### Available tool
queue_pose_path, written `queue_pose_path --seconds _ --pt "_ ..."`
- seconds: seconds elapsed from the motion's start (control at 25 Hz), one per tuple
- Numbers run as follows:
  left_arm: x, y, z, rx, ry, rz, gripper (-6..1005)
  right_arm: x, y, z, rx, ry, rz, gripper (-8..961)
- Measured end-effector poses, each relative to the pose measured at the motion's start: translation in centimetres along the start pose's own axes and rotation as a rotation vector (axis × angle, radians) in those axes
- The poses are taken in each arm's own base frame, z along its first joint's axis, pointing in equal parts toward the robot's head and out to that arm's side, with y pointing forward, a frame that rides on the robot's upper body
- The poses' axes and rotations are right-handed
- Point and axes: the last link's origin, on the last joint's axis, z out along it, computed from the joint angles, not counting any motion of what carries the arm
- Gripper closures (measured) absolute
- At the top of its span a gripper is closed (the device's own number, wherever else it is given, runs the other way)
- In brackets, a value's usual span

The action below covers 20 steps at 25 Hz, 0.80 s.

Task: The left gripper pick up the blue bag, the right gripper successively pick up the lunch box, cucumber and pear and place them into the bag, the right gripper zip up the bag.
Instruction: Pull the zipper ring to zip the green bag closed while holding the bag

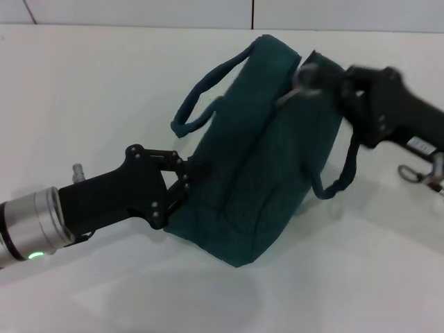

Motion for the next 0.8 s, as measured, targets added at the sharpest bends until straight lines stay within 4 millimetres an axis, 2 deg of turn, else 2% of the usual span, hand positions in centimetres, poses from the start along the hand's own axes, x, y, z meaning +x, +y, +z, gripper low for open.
queue_pose_path --seconds 0.2,0.6,0.8 --pt "0.2 -0.2 -0.2 -0.014 -0.008 -0.003 943 -1.0 -1.0 -0.8 0.072 -0.059 -0.016 947" --pt "0.1 0.0 -0.2 -0.053 -0.039 0.0 943 -0.8 -2.1 -1.2 0.156 -0.04 -0.019 946" --pt "0.3 -0.5 -0.7 0.016 -0.004 0.003 943 -0.6 -1.1 -1.6 0.092 -0.027 -0.011 946"
